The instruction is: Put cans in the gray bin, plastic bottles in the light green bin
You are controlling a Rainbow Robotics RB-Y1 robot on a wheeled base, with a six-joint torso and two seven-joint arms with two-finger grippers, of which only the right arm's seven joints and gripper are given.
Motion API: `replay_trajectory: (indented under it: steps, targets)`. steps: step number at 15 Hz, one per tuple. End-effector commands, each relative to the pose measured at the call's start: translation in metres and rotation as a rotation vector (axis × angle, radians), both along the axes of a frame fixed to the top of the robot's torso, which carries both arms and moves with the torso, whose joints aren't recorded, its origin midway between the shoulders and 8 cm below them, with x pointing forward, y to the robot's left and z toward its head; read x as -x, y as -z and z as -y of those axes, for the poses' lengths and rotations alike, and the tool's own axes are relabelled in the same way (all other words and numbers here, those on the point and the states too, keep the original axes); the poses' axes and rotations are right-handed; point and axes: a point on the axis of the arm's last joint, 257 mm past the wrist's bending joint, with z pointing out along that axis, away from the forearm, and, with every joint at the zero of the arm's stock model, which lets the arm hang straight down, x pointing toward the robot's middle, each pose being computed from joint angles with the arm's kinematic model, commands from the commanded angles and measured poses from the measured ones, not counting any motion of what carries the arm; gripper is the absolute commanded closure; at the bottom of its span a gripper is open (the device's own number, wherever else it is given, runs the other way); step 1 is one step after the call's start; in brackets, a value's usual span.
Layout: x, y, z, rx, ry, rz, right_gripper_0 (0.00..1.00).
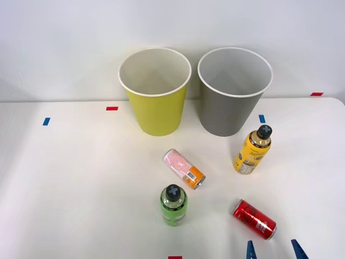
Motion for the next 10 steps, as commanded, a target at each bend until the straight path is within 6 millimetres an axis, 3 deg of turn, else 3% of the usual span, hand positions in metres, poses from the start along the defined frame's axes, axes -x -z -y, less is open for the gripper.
replay_trajectory:
  steps: [1,10]
  targets:
    - [0.0,0.0,0.0,0.0,0.0,0.0,0.0]
    - [0.0,0.0,0.0,0.0,0.0,0.0,0.0]
